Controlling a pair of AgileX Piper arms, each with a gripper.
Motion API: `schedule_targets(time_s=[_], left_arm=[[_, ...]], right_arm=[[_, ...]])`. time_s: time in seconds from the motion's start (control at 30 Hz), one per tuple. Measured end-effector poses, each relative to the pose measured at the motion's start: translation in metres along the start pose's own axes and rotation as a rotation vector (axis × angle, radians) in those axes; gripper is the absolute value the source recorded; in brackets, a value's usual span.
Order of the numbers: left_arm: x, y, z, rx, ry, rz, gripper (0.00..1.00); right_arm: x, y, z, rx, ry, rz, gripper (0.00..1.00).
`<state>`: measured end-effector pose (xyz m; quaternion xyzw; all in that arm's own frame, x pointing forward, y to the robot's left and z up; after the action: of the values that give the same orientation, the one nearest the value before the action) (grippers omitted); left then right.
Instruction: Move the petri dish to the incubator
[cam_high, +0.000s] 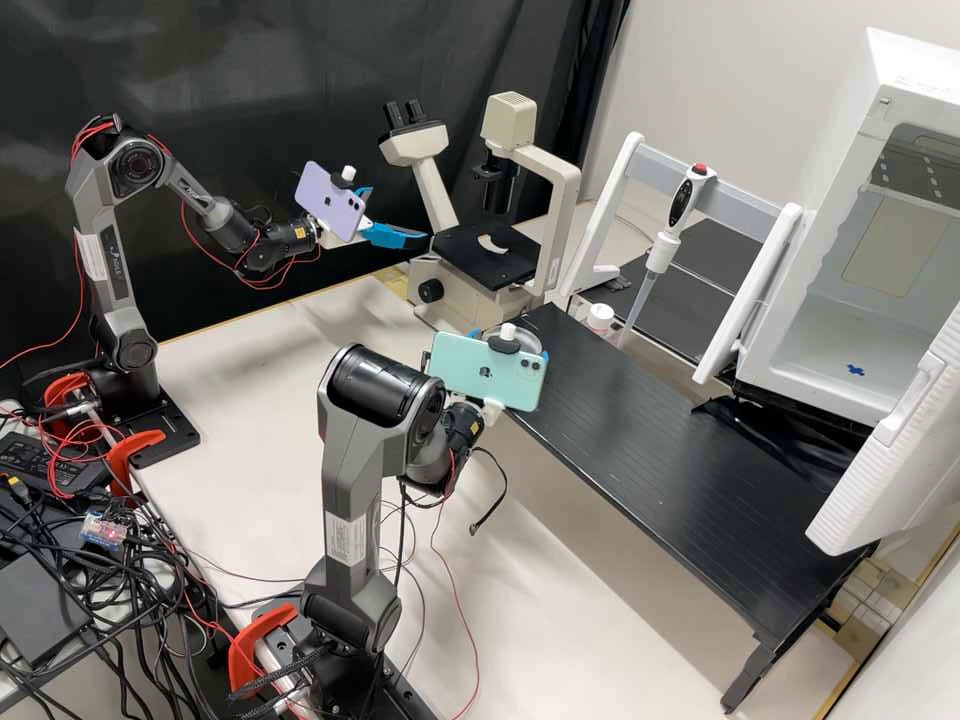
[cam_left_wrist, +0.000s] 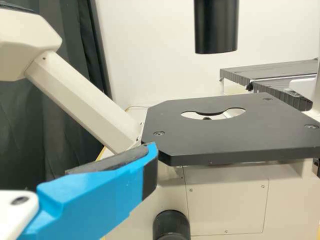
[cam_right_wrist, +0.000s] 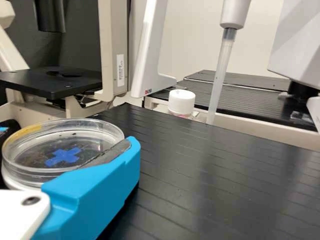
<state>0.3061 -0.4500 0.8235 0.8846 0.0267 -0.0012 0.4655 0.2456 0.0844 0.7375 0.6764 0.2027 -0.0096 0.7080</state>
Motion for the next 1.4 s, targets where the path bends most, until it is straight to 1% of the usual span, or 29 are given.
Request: schedule_targets(time_s=[0.07,0.1,0.17,0.27,0.4,0.5,0.57,0.67,0.7,0.73,0.77,0.8,0.83,0.9,0.97,1.0,1.03,1.1,1.13,1.23,1.27,1.37,1.4], left_arm=[[0.000,0.000,0.000,0.000,0.000,0.000,1.00],[0.000,0.000,0.000,0.000,0.000,0.000,1.00],[0.000,0.000,0.000,0.000,0.000,0.000,1.00],[0.000,0.000,0.000,0.000,0.000,0.000,1.00],[0.000,0.000,0.000,0.000,0.000,0.000,1.00],[0.000,0.000,0.000,0.000,0.000,0.000,1.00],[0.000,0.000,0.000,0.000,0.000,0.000,1.00],[0.000,0.000,0.000,0.000,0.000,0.000,1.00],[0.000,0.000,0.000,0.000,0.000,0.000,1.00],[0.000,0.000,0.000,0.000,0.000,0.000,1.00],[0.000,0.000,0.000,0.000,0.000,0.000,1.00],[0.000,0.000,0.000,0.000,0.000,0.000,1.00],[0.000,0.000,0.000,0.000,0.000,0.000,1.00],[0.000,0.000,0.000,0.000,0.000,0.000,1.00],[0.000,0.000,0.000,0.000,0.000,0.000,1.00],[0.000,0.000,0.000,0.000,0.000,0.000,1.00],[0.000,0.000,0.000,0.000,0.000,0.000,1.00],[0.000,0.000,0.000,0.000,0.000,0.000,1.00],[0.000,0.000,0.000,0.000,0.000,0.000,1.00],[0.000,0.000,0.000,0.000,0.000,0.000,1.00],[0.000,0.000,0.000,0.000,0.000,0.000,1.00],[0.000,0.000,0.000,0.000,0.000,0.000,1.00],[0.000,0.000,0.000,0.000,0.000,0.000,1.00]], right_arm=[[0.000,0.001,0.001,0.002,0.002,-0.002,0.00],[0.000,0.002,0.002,0.008,0.000,-0.001,0.00],[0.000,0.003,0.003,0.007,0.005,-0.004,0.00],[-0.002,0.010,0.007,0.010,-0.012,0.002,0.00],[-0.009,0.029,0.017,0.040,-0.059,0.051,0.00],[-0.018,0.051,0.031,0.075,-0.110,0.127,0.00],[-0.023,0.063,0.040,0.091,-0.138,0.169,0.00],[-0.034,0.081,0.056,0.101,-0.174,0.230,0.00],[-0.036,0.085,0.060,0.101,-0.184,0.242,0.00],[-0.040,0.096,0.069,0.099,-0.209,0.276,0.00],[-0.042,0.101,0.072,0.101,-0.218,0.294,0.00],[-0.043,0.109,0.078,0.092,-0.228,0.316,0.00],[-0.044,0.120,0.085,0.096,-0.242,0.356,0.00],[-0.045,0.136,0.095,0.100,-0.264,0.406,0.00],[-0.044,0.155,0.104,0.098,-0.274,0.461,0.00],[-0.042,0.160,0.106,0.095,-0.273,0.473,0.00],[-0.040,0.172,0.111,0.084,-0.277,0.498,0.00],[-0.035,0.191,0.118,0.068,-0.285,0.530,0.00],[-0.032,0.196,0.119,0.069,-0.287,0.535,0.00],[-0.018,0.222,0.128,0.079,-0.305,0.552,0.00],[-0.013,0.231,0.129,0.078,-0.305,0.559,0.00],[0.000,0.250,0.137,0.080,-0.337,0.562,0.00],[0.003,0.254,0.139,0.086,-0.345,0.567,0.00]])
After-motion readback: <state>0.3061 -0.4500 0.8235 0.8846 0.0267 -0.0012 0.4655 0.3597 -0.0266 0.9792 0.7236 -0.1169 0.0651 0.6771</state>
